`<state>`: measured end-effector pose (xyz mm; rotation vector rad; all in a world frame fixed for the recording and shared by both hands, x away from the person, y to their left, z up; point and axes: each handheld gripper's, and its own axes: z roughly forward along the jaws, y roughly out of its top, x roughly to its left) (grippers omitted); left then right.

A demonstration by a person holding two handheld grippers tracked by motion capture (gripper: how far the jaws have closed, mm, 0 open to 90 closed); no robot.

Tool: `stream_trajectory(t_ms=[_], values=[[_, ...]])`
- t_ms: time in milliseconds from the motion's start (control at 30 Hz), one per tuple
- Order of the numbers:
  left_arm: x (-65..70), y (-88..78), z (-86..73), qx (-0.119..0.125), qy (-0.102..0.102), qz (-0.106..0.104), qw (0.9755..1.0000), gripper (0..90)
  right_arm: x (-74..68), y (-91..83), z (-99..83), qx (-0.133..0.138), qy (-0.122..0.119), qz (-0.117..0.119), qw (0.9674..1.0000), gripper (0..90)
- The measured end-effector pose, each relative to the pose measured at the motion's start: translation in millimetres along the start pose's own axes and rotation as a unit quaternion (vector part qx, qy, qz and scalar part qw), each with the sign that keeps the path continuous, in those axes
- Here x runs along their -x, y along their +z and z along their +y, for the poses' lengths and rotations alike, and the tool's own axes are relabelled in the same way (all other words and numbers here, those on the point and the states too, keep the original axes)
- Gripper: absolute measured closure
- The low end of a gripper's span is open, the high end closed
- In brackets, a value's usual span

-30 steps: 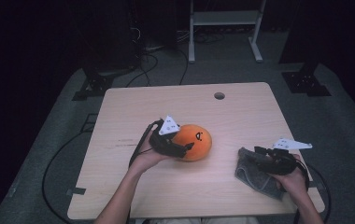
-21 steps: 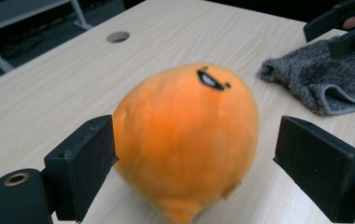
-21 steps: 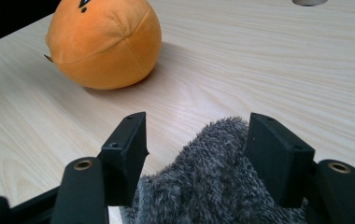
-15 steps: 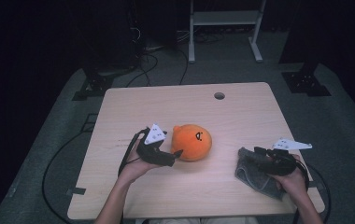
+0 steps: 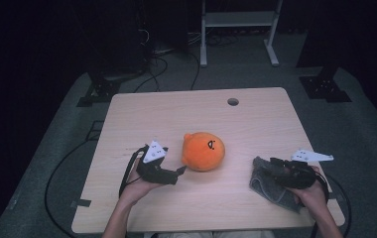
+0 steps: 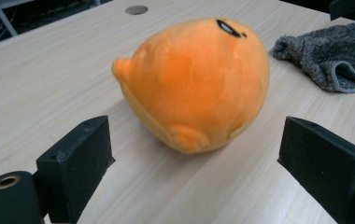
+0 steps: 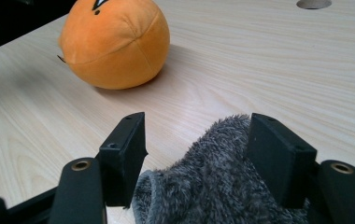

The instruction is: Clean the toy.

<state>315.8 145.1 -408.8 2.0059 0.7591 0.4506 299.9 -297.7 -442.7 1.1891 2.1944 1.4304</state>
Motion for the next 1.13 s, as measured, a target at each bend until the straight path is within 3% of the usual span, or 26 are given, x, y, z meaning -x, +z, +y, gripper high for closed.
stream_trajectory(t_ms=[200, 500, 767, 800, 867, 967, 1133], values=[[-0.6, -3.9, -13.7, -0.003, -0.010, 0.011, 0.9999, 8.9, -1.6, -1.4, -1.7, -0.001, 0.000, 0.000, 1.0000, 36.0], [0.4, -9.3, -47.3, -0.021, -0.040, 0.022, 0.9987, 7.9, -6.8, -4.2, -3.8, 0.003, -0.005, 0.001, 1.0000, 36.0], [5.3, -18.8, -65.7, 0.007, -0.062, 0.035, 0.9974, 5.2, -15.4, -7.7, -10.7, 0.005, -0.009, -0.005, 0.9999, 35.3], [6.0, -19.5, -69.5, 0.010, -0.062, 0.044, 0.9971, 5.1, -17.8, -8.9, -11.5, 0.009, 0.000, -0.002, 1.0000, 34.9], [3.8, -19.7, -68.8, 0.011, -0.062, 0.048, 0.9969, 4.9, -20.5, -9.3, -12.9, 0.014, 0.000, -0.001, 0.9999, 34.8], [-2.5, -20.8, -70.3, 0.019, -0.081, 0.056, 0.9950, 3.8, -25.7, -9.7, -15.4, 0.011, -0.002, -0.004, 0.9999, 34.2], [-10.3, -24.5, -72.7, 0.022, -0.088, 0.072, 0.9933, 3.7, -27.4, -9.1, -14.8, 0.011, -0.014, -0.010, 0.9998, 33.3]])
